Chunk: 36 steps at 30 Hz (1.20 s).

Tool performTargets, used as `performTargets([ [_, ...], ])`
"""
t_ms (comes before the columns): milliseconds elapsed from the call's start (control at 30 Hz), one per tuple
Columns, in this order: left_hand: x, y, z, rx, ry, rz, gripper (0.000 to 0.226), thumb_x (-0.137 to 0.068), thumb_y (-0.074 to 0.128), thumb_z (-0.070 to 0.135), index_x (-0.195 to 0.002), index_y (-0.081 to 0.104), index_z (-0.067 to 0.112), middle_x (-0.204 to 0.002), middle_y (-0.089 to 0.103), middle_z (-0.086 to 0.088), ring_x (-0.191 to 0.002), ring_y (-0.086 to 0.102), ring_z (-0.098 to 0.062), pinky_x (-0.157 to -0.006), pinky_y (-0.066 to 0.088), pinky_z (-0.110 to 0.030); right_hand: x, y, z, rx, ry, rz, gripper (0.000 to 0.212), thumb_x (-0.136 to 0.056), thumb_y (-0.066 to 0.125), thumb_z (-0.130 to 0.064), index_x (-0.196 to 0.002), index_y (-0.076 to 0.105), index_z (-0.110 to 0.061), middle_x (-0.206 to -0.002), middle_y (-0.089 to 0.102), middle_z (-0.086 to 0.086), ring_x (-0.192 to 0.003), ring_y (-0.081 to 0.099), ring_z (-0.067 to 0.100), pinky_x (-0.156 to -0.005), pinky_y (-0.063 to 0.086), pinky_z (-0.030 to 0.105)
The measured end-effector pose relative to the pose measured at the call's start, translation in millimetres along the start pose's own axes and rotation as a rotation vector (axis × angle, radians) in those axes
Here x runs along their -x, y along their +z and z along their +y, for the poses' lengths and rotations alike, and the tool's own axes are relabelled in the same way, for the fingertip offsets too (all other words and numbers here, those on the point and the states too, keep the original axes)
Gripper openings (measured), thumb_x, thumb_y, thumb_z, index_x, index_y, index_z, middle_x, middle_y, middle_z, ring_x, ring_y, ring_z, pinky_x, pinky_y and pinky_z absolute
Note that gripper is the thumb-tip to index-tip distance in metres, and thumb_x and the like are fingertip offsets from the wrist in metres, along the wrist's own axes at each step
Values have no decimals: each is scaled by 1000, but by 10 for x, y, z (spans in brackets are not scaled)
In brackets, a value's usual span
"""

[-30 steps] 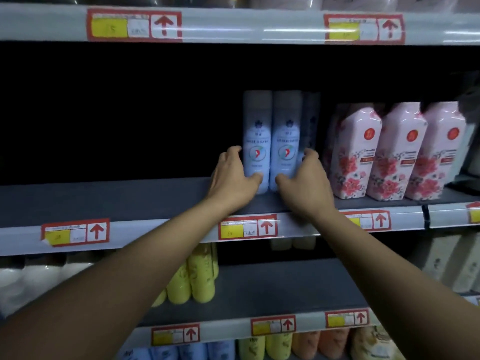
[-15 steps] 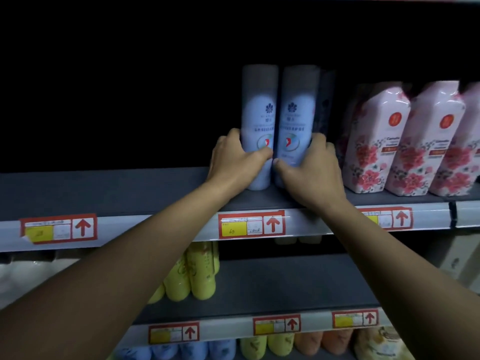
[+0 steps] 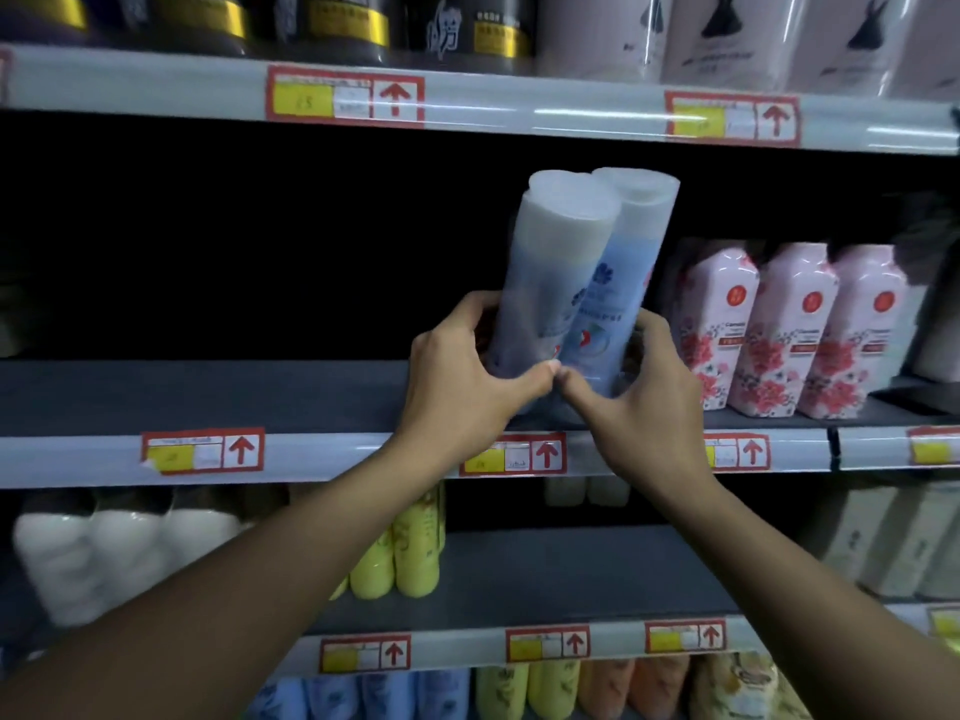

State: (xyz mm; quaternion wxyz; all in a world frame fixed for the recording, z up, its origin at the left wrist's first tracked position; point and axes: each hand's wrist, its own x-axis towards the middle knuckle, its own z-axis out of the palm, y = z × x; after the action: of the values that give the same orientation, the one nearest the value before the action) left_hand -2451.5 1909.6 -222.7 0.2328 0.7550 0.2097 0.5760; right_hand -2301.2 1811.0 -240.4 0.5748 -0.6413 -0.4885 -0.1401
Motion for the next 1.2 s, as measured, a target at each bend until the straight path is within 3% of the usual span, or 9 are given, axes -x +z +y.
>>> performTargets([
  [100,221,-157,202,34,30,-17,56,-66,94,33,-116,68,27,-99,76,16,-91,72,4,-76,60,-22,184,-171,-78,-22,-92,24,66,-80,86,-37,-136,56,-21,-120,62,-1,-109,64,14,-85,54,19],
  [233,568,-314,309,25,62,-103,59,-67,95,36,-119,67,27,-112,68,14,-107,68,-3,-80,61,-27,564,-363,-20,-139,-71,-38,62,-80,85,-32,-135,56,-22,-123,62,3,-113,66,19,-88,61,40],
  [333,855,-346,280,25,64,-165,58,-66,96,31,-118,69,25,-111,69,12,-106,67,-4,-83,58,-20,862,-460,67,-184,-61,-99,59,-79,86,-26,-131,59,-26,-122,68,-2,-112,69,16,-87,61,42],
  [467,1232,-236,99,55,-7,-241,61,-65,97,27,-120,71,25,-111,72,14,-102,71,-6,-83,61,-27,1168,-547,289,-158,-14,-229,58,-79,88,-22,-129,61,-29,-122,69,-10,-112,68,10,-88,61,37],
  [700,1736,97,-388,58,-220,-385,58,-66,94,40,-120,70,35,-112,73,22,-101,71,0,-79,63,-34,1412,-598,801,-113,136,-518,61,-76,88,-15,-126,62,-37,-118,72,-24,-110,68,-2,-87,60,27],
  [900,2012,402,-910,101,-446,-531,54,-67,92,45,-115,71,32,-111,76,19,-101,73,-2,-81,63,-43,1554,-421,1386,-114,294,-744,57,-82,83,-20,-131,60,-36,-123,71,-17,-112,69,8,-84,62,38],
  [1000,2055,514,-1083,129,-505,-561,50,-71,92,40,-114,72,27,-110,77,13,-100,74,-5,-81,64,-43,1602,-286,1591,-95,299,-764,55,-83,85,-23,-131,60,-36,-123,71,-20,-114,68,3,-92,60,39],
  [1100,1989,607,-1176,145,-520,-551,45,-75,92,28,-113,71,33,-113,78,16,-102,74,-1,-85,65,-38,1555,-147,1717,-102,314,-733,53,-84,86,-20,-129,61,-31,-121,73,-18,-113,69,3,-92,60,40],
  [1200,1824,721,-1288,129,-537,-495,36,-75,91,23,-103,71,34,-104,80,12,-94,77,-4,-81,65,-40,1426,9,1802,-132,312,-662,54,-82,87,-17,-129,64,-28,-119,74,-15,-112,69,5,-93,60,39],
])
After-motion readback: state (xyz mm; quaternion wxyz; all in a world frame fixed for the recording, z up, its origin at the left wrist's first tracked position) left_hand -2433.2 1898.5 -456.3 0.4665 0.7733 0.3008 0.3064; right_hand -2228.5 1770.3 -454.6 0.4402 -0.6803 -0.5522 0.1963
